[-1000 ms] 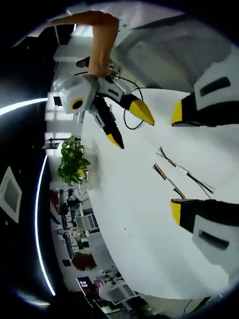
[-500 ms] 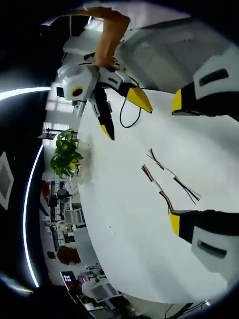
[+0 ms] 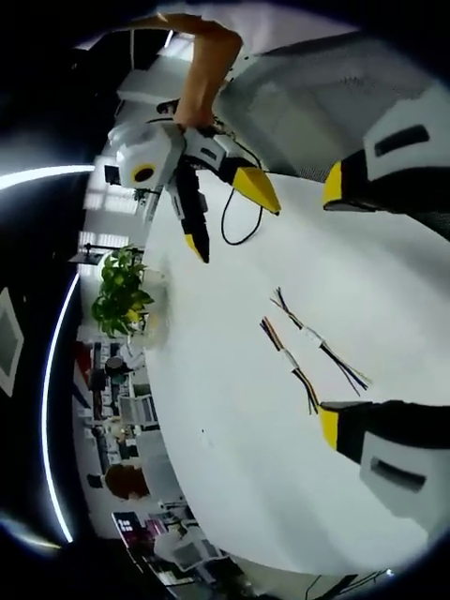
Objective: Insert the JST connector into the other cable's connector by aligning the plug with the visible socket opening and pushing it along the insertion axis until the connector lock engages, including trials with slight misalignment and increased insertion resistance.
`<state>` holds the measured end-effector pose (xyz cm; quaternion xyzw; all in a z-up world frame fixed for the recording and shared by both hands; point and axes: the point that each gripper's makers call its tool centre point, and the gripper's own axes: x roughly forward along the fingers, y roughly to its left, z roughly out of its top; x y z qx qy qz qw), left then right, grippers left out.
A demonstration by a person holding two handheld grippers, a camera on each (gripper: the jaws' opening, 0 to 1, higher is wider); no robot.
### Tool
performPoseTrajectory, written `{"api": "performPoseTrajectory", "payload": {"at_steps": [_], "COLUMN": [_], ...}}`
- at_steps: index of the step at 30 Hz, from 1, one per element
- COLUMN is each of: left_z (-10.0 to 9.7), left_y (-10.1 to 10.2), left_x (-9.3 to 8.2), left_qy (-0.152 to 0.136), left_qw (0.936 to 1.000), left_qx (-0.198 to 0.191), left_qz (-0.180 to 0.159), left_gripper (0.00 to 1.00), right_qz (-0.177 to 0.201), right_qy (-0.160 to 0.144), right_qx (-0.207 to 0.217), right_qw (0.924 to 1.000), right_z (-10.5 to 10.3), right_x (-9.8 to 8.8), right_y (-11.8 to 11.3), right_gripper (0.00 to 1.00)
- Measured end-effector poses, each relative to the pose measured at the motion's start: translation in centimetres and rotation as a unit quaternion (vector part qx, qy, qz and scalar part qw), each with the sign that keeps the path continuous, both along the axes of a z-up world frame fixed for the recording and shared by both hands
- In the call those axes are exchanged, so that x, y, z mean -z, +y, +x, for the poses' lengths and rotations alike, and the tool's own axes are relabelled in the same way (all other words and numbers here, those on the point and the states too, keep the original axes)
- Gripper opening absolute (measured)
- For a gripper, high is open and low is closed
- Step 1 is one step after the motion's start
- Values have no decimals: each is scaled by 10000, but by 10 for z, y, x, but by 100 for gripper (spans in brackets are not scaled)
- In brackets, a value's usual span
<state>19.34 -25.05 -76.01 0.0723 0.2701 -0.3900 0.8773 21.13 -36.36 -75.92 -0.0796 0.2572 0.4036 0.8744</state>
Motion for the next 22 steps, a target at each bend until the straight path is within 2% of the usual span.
{"api": "performPoseTrajectory", "payload": {"at_steps": [3,6,11,18,22], "left_z": [-1,-1,1,0,-2], "left_y": [3,7,11,11,10], "left_x": [-1,-1,-5,-5,-3], "left_qy": [-25,-139,-157,-134,-125], "left_qw": [9999,9997,9995,9994,9994], "left_qx": [-106,-144,-265,-315,-318], "left_qz": [-40,124,-35,-22,-26], "left_gripper": [81,77,80,88,89], "right_qz": [31,43,79,163,170], "right_qy": [-57,-139,-169,-175,-93], "right_qx": [46,73,99,217,267], "right_qw": [10000,9999,9998,9995,9995], "right_z": [0,2,2,2,0], "right_x": [0,-2,-3,-6,-6], "right_y": [0,0,-1,-5,-7], "right_gripper": [91,93,94,96,97]}}
